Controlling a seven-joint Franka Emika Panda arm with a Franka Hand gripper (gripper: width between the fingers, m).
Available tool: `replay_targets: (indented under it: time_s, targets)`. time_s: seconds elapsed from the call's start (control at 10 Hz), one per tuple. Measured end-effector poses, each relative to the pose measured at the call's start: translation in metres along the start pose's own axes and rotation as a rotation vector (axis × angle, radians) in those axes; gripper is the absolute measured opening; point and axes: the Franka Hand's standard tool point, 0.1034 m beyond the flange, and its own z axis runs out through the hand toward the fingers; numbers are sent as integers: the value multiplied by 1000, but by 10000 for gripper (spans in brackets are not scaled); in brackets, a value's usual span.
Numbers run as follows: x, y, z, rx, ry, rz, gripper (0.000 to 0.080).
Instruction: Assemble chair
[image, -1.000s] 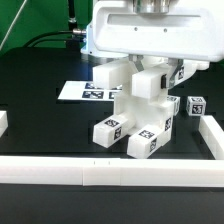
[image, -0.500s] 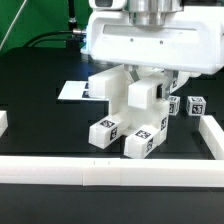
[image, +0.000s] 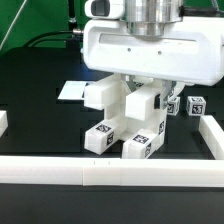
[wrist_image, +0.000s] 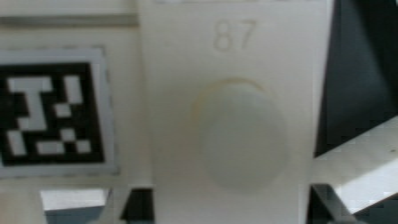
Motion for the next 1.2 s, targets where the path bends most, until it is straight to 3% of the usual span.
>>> replay_targets:
  time_s: [0.3,0.5,0.7,0.8,1.2]
  targets:
    - [0,-8,1,1,4,-10,285]
    - [3,-5,1,1,5,-31,285]
    - [3,-6,1,1,5,-32,568]
    - [3,-6,1,1,5,-32,633]
    - [3,-6,1,1,5,-32,649]
